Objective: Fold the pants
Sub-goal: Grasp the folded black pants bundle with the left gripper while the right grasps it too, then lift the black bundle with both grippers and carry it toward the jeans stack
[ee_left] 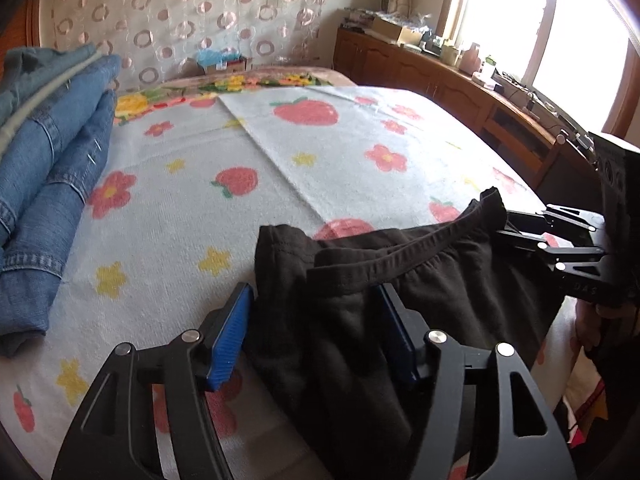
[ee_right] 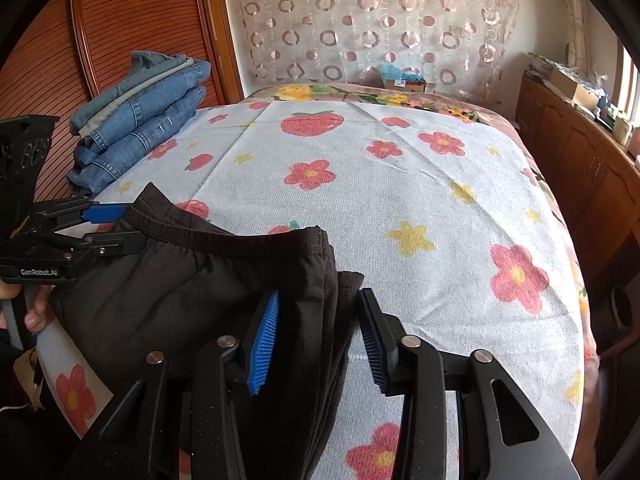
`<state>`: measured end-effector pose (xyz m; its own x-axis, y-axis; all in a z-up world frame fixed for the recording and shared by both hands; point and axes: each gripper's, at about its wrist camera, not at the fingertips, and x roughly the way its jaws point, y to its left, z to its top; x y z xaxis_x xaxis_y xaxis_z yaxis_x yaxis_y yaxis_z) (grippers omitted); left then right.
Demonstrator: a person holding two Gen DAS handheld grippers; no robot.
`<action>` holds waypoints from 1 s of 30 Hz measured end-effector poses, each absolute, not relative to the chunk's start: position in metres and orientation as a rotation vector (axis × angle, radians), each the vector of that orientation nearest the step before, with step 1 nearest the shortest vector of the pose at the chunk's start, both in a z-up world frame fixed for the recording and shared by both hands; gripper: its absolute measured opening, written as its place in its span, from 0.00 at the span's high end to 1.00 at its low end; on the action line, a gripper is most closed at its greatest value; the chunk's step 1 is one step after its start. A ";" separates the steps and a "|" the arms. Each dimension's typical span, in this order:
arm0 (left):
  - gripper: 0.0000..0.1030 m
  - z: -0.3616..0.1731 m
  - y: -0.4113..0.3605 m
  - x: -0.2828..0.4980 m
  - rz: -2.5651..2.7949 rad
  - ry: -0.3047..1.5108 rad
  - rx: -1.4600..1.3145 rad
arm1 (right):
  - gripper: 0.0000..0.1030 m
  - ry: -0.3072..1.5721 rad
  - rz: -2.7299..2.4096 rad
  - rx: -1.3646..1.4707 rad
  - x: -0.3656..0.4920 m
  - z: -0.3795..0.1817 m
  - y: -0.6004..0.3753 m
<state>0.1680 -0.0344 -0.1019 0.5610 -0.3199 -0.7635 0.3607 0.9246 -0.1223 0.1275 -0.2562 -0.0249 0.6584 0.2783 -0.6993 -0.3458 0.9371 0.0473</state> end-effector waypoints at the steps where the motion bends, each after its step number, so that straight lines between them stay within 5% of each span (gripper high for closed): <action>1: 0.38 -0.102 -0.035 0.168 -0.398 0.884 0.049 | 0.65 0.777 0.355 -0.092 0.128 -0.025 -0.256; 3: 0.46 -0.102 -0.036 0.168 -0.401 0.880 0.041 | 0.77 0.776 0.368 -0.087 0.128 -0.025 -0.256; 6: 0.81 -0.098 -0.038 0.164 -0.437 0.862 0.029 | 0.89 0.768 0.389 -0.080 0.126 -0.024 -0.256; 8: 0.87 -0.092 -0.041 0.159 -0.447 0.843 0.036 | 0.91 0.743 0.399 -0.068 0.123 -0.020 -0.259; 30: 0.88 0.025 -0.008 0.136 -0.385 0.539 0.051 | 0.91 0.454 0.436 -0.078 0.106 0.070 -0.239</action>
<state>0.1356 -0.0084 0.0253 0.7882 -0.3443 -0.5100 0.3709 0.9272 -0.0526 0.1063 -0.2389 0.0698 0.8086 0.3901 -0.4404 -0.4241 0.9053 0.0231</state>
